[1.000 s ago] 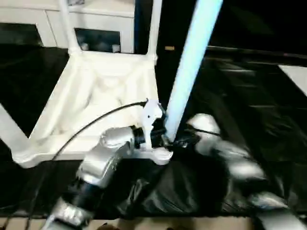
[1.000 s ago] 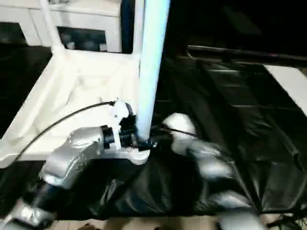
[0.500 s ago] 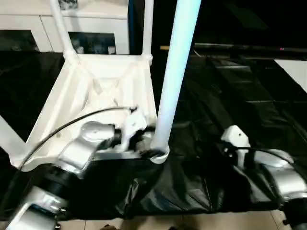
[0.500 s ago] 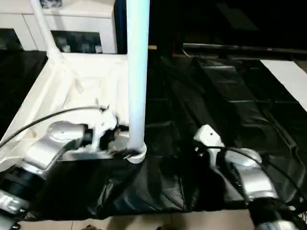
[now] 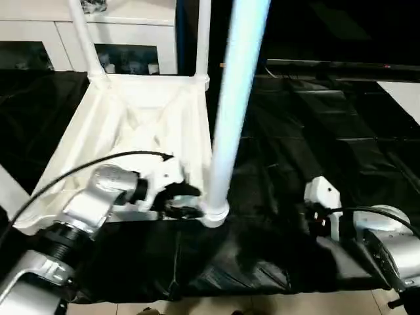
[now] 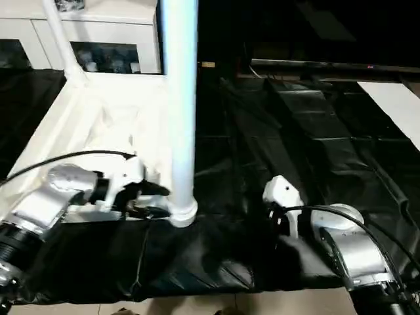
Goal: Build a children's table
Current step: Rotate table base, then rotate leg to tighten
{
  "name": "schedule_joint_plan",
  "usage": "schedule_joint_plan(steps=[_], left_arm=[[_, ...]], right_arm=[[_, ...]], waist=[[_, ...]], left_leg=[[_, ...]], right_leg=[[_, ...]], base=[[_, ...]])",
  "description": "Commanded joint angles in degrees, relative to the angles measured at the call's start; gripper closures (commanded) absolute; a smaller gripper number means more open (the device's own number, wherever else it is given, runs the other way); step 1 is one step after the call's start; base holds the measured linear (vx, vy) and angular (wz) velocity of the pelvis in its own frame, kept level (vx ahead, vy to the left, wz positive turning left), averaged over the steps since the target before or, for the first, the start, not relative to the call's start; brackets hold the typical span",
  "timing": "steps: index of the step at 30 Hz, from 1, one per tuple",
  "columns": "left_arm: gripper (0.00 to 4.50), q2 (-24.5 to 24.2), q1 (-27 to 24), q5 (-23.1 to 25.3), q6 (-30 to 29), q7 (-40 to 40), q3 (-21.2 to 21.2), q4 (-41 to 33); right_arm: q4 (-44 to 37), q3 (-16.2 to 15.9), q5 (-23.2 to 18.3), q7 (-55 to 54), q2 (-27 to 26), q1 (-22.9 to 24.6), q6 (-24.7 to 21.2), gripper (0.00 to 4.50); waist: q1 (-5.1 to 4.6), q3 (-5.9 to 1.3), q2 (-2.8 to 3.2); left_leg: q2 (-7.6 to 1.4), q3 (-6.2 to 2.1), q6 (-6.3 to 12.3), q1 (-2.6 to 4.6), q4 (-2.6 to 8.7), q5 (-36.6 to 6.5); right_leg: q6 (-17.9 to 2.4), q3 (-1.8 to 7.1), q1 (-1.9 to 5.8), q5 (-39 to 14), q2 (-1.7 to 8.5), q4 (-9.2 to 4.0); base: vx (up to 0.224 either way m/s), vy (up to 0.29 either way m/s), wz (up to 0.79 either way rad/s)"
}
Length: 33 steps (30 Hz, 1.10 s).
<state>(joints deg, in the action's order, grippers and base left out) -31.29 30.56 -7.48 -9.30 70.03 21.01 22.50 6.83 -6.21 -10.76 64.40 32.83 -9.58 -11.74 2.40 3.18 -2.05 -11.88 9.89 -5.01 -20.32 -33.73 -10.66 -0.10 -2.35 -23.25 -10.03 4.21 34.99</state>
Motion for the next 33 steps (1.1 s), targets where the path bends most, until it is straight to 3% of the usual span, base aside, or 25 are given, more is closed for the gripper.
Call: schedule_joint_plan(steps=[1, 9, 13, 14, 19, 21, 27, 28, 30, 31, 33], left_arm=[[2.17, -1.12, 0.43, 0.62, -0.66, 1.31, 0.09, 1.10], [2.85, -3.44, -1.65, -0.06, 1.10, 1.73, -2.16, -2.27], [2.94, -4.10, -2.45, -0.78, 1.43, 1.64, -3.70, -3.00], [2.66, -4.03, -2.49, -1.24, 0.90, 1.41, -4.22, -3.08], [2.45, -6.27, -4.04, -4.07, -3.67, 4.52, -5.10, -6.26], [2.16, -6.85, -4.46, -2.67, -3.14, 4.26, -4.44, -6.16], [1.88, -4.86, -3.54, 1.40, 1.97, 2.62, -2.66, 0.07], [2.17, -4.65, -3.33, 1.67, 2.28, 2.23, -2.65, 0.65], [2.20, -4.04, -2.68, 2.23, 3.39, 1.45, -2.60, 2.38], [2.27, -3.59, -1.89, 1.46, 2.88, 1.81, -2.72, 3.50], [2.60, -3.35, -1.44, 0.79, 1.91, 2.54, -2.99, 3.79]], right_arm=[[-1.43, -0.28, -0.58, 0.60, 1.21, -0.12, -0.99, 0.00], [-3.34, 0.30, -0.71, 0.55, 2.49, -0.15, -2.78, 0.00], [-3.40, 0.35, -0.89, 0.47, 2.78, -0.12, -2.88, 0.00], [-3.45, 0.36, -0.95, 0.44, 2.85, -0.12, -2.96, 0.00], [-3.38, 0.27, -1.16, 0.51, 3.31, -0.20, -3.03, 0.00], [-3.23, 0.11, -1.18, 0.59, 3.24, -0.52, -3.07, 0.00], [-3.05, -0.46, -0.99, 0.69, 2.83, -1.21, -3.02, 0.00], [-3.01, -0.51, -0.96, 0.66, 2.79, -1.28, -2.96, 0.00], [-2.89, -0.62, -0.92, 0.60, 2.69, -1.47, -2.83, 0.00], [-2.85, -0.75, -0.96, 0.53, 2.64, -1.63, -2.80, 0.00], [-2.86, -0.82, -0.99, 0.52, 2.59, -1.71, -2.86, 0.00]], waist=[[0.44, -3.32, 0.25], [0.52, -3.42, 0.36], [0.51, -3.42, 0.40], [0.49, -3.45, 0.29], [1.04, -3.29, 0.38], [1.18, -3.27, 0.31], [1.41, -3.33, 0.19], [1.43, -3.36, 0.18], [1.46, -3.43, 0.19], [1.57, -3.44, 0.51], [1.54, -3.48, 0.31]], left_leg=[[-0.93, -0.07, 1.36, 0.18, 4.15, -16.46], [-1.03, -0.06, 1.25, 0.12, 4.11, -15.15], [-1.02, -0.05, 1.22, 0.20, 4.14, -15.41], [-1.01, 0.00, 1.22, 0.21, 4.09, -15.36], [-1.06, 0.09, 0.92, 0.44, 4.15, -15.87], [-1.09, 0.06, 0.90, 0.46, 4.20, -16.06], [-0.98, 0.00, 0.89, 0.33, 4.19, -15.39], [-0.98, -0.01, 0.74, 0.36, 4.19, -15.59], [-0.96, -0.01, 0.79, 0.29, 4.14, -15.15], [-1.02, -0.07, 0.69, 0.38, 4.18, -15.23], [-0.97, -0.03, 0.62, 0.35, 4.16, -15.27]], right_leg=[[-10.77, 1.84, 2.57, -19.37, 2.78, -4.75], [-11.26, 1.85, 2.59, -17.24, 2.79, -4.47], [-11.39, 1.83, 2.59, -16.67, 2.72, -4.36], [-11.45, 1.84, 2.60, -16.48, 2.71, -4.32], [-11.60, 1.94, 2.37, -17.61, 2.76, -4.30], [-11.34, 1.94, 2.38, -17.96, 2.78, -4.40], [-9.90, 1.93, 2.44, -19.00, 2.82, -4.63], [-9.80, 1.91, 2.48, -19.07, 2.86, -4.57], [-9.97, 1.91, 2.52, -18.25, 2.88, -4.52], [-10.29, 1.93, 2.52, -17.96, 2.97, -4.48], [-10.54, 1.90, 2.57, -17.69, 2.91, -4.38]], base=[[0.000, 0.000, 0.00], [0.000, 0.000, 0.00], [0.000, 0.000, 0.00], [0.000, 0.000, 0.00], [0.000, 0.000, 0.00], [0.000, 0.000, 0.00], [0.000, 0.000, 0.00], [0.000, 0.000, 0.00], [0.000, 0.000, 0.00], [0.000, 0.000, 0.00], [0.000, 0.000, 0.00]])
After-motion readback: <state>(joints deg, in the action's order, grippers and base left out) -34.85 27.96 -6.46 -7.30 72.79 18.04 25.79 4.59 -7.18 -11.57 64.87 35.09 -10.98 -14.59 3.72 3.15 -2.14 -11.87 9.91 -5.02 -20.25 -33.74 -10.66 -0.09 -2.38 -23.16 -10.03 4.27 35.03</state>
